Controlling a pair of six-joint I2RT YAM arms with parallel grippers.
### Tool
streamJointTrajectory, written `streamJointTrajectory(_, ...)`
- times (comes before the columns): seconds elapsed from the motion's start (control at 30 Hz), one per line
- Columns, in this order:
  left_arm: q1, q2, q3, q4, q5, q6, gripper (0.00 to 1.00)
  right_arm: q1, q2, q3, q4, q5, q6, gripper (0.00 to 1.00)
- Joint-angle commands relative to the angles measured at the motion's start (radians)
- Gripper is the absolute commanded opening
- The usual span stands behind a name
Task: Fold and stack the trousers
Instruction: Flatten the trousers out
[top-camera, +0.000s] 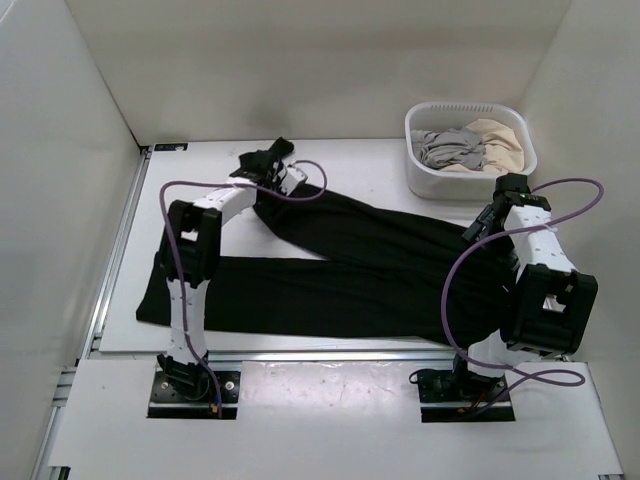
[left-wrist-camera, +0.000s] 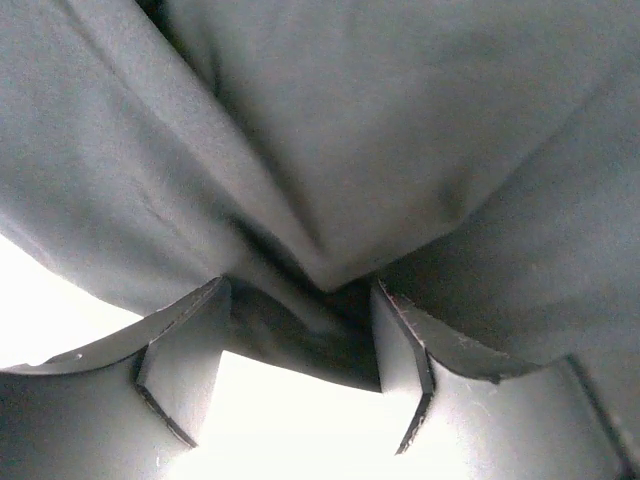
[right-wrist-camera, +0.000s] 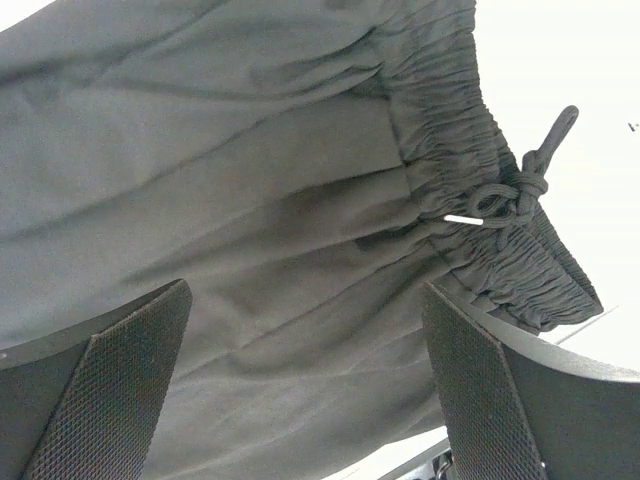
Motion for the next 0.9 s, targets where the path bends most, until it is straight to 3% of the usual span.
streamJointTrajectory(0.0,0.020,-0.100,-0.247,-0.155,-0.026,0.022,0.69,0.001,-0.021,0.020,0.019,0.017,-0.011,0.99)
streamJointTrajectory(0.1,0.020,-0.215,-0.364,-0.202,0.040,0.013,0.73,-0.022,0.049,0.064,0.009,0.029,-0.011,0.99)
streamJointTrajectory(0.17,0.020,-0.261,-0.373,-0.271,0.116,0.004,0.86,-0.034,0.102,0.143,-0.003,0.014,-0.011,0.99)
streamJointTrajectory(0.3,0.020,-0.348,-0.222,-0.379,0.225,0.004,1.00,-0.056,0.270,0.265,-0.003,-0.017,0.012,0.99)
streamJointTrajectory(0.4,0.084,-0.358,-0.043,-0.390,0.282,-0.044,1.00,-0.082,0.371,0.313,-0.003,-0.035,0.062,0.99)
streamJointTrajectory(0.6,0.250,-0.191,0.319,-0.376,0.198,-0.140,1.00,-0.107,0.447,0.322,0.068,-0.006,0.112,0.99)
streamJointTrajectory(0.8,0.272,0.055,0.522,-0.376,0.191,-0.150,1.00,-0.107,0.511,0.345,0.057,0.072,0.142,0.98)
streamJointTrajectory(0.87,0.251,0.123,0.569,-0.376,0.211,-0.150,1.00,-0.107,0.530,0.345,0.057,0.072,0.142,0.94)
